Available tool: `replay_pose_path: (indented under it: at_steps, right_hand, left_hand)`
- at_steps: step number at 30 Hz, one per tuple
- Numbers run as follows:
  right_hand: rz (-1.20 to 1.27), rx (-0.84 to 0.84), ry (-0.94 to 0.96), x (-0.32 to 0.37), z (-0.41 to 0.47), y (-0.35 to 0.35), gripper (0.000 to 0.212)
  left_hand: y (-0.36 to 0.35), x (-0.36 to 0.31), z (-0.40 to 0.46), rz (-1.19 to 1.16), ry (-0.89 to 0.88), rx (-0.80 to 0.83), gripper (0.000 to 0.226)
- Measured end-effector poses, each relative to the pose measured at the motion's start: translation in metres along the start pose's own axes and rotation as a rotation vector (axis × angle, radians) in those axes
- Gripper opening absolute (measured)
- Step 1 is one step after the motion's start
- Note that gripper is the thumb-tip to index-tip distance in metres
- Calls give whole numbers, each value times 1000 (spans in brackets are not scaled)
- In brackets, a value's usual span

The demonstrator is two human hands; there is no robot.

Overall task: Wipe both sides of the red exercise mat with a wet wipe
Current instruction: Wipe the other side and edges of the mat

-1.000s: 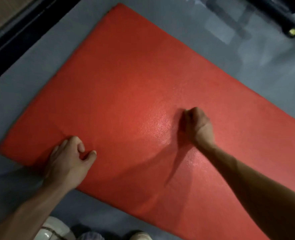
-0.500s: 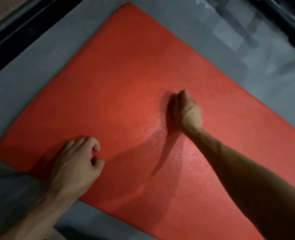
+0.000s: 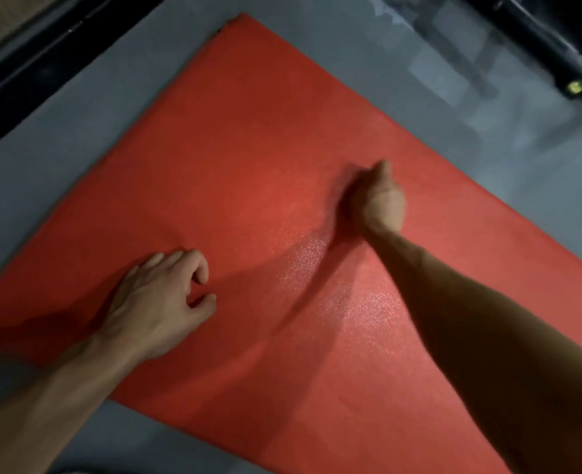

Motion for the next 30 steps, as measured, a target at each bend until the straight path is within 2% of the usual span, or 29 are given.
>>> replay_pose_path:
  at_steps: [3, 5, 6, 8, 10, 12, 14, 16, 19, 21, 22, 27, 30]
  right_hand:
    - [33, 188, 362, 80, -34, -47, 25]
    - [-28, 204, 413, 72, -35, -38, 30]
    - [-56, 186, 332, 49, -25, -24, 35]
    - [-116, 96, 27, -22, -2, 20, 48]
    - [-181, 15, -191, -73, 7, 58, 52]
    - [-205, -8, -243, -77, 9, 61, 42]
    - [-156, -2, -237, -50, 14, 38, 32]
    - [-107, 41, -132, 3, 19, -3, 32]
    - [-152, 249, 272, 109, -6, -68, 27]
    - [-209, 335, 483, 140, -26, -83, 27]
    - [-218, 316, 495, 136, -22, -77, 29]
    - [-269, 91, 82, 24, 27, 9, 31]
    - [-173, 105, 109, 17, 27, 9, 27]
  left_hand:
    - [-2, 4, 0, -22, 9, 17, 32]
    - [-4, 4, 1, -40, 1, 23, 37]
    - [-2, 5, 0, -43, 4, 16, 37]
    - [-1, 5, 0, -36, 3, 0, 37]
    - [0, 6, 0, -36, 10, -9, 39]
    - [0, 6, -1, -33, 6, -13, 41]
    - [1, 5, -2, -22, 2, -24, 41]
    - [-1, 5, -2, -13, 2, -26, 40]
    - [0, 5, -2, -12, 1, -33, 29]
    - [2, 3, -2, -11, -3, -30, 25]
    - [2, 4, -2, -17, 1, -28, 25]
    - [1, 7, -2, -22, 12, -41, 34]
    - [0, 9, -2, -16, 17, -37, 40]
Point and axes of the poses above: each hand's wrist, its own z-axis towards the middle knuckle, its own y-axis out of the back of the hand, x = y × z, the point moved 10 cm from there along z, towards the middle knuckle, and after that the axes turned 12 degrees about z, right-handed, at the moved point
